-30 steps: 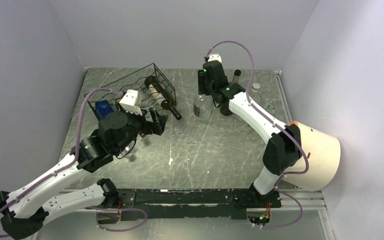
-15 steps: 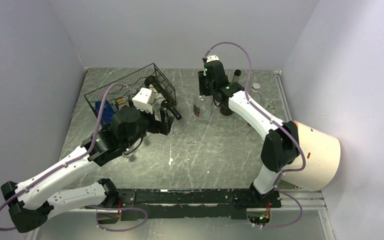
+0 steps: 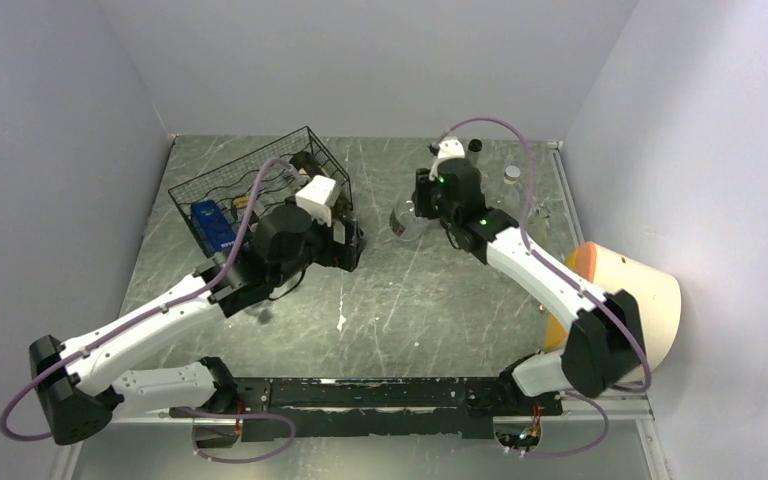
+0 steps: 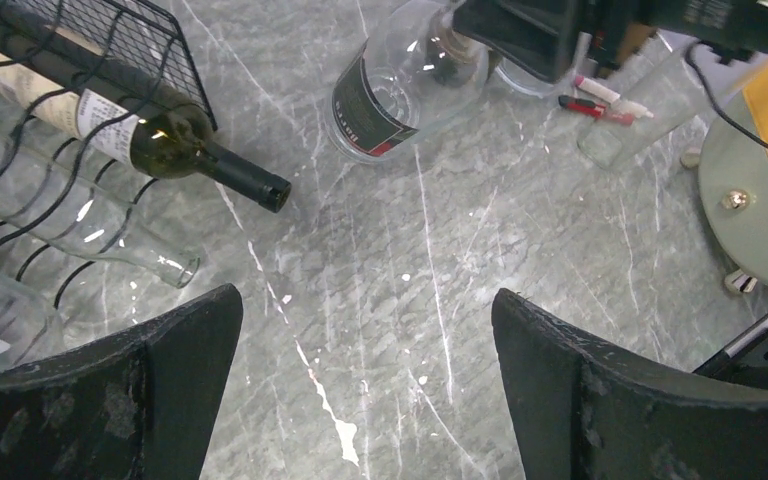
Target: Put the wine bottle on the wine rack
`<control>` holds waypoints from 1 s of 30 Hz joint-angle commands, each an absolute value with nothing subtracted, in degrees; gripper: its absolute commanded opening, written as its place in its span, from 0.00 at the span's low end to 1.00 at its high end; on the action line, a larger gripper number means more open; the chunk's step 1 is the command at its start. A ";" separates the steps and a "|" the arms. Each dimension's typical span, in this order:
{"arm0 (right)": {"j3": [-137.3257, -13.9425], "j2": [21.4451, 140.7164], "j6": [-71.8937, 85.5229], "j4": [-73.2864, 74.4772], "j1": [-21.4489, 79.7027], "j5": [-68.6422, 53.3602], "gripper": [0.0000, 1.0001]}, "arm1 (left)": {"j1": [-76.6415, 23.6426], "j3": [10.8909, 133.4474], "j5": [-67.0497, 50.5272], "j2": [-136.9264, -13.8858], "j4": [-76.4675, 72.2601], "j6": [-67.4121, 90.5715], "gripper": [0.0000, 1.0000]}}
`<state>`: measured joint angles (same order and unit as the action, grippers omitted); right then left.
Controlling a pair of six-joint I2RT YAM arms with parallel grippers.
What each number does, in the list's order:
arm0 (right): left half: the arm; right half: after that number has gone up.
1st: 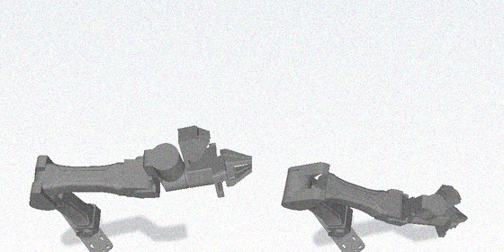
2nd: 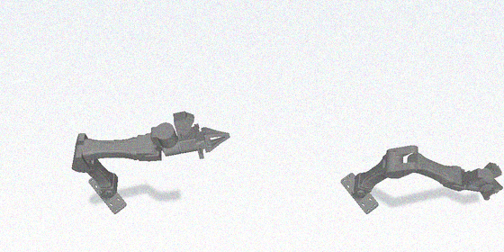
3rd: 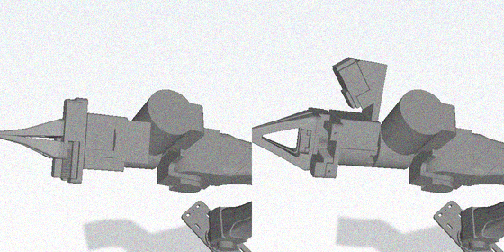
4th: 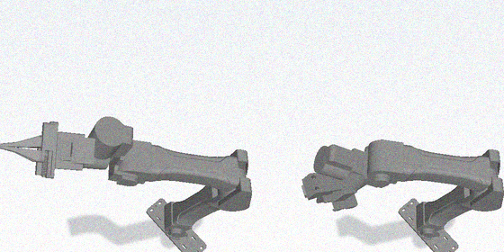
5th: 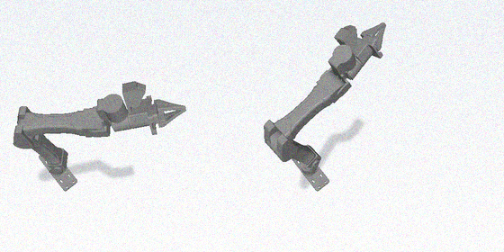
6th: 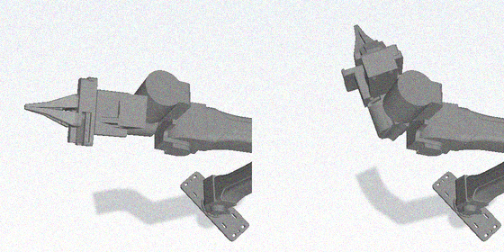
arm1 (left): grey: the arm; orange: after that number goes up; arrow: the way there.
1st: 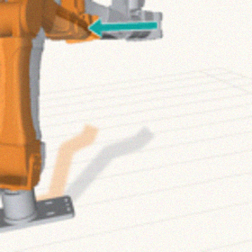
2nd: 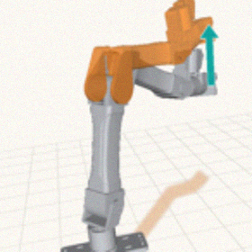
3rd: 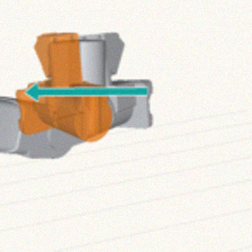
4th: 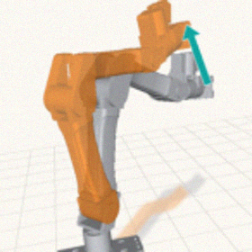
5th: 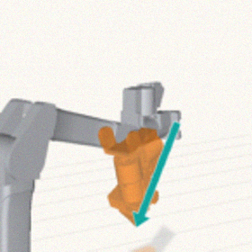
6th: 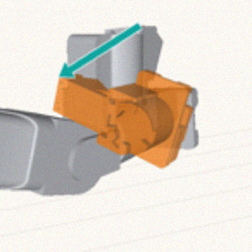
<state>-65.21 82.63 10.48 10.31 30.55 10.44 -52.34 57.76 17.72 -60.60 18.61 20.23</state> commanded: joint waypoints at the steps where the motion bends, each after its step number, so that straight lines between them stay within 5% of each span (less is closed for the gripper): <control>1: -53.76 77.02 15.36 14.44 30.93 7.53 0.00 | -51.90 60.92 13.82 -64.22 14.80 20.48 0.98; 17: -52.35 67.33 19.15 34.50 30.94 -1.09 0.00 | -49.66 62.08 5.72 -71.98 11.92 23.16 0.98; 30: -47.88 74.83 17.08 27.02 30.98 -4.85 0.00 | -49.07 62.07 6.34 -72.27 13.42 23.44 0.98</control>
<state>-48.64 72.05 17.82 30.44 30.76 -2.76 -49.58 60.60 7.22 -72.25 14.37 22.81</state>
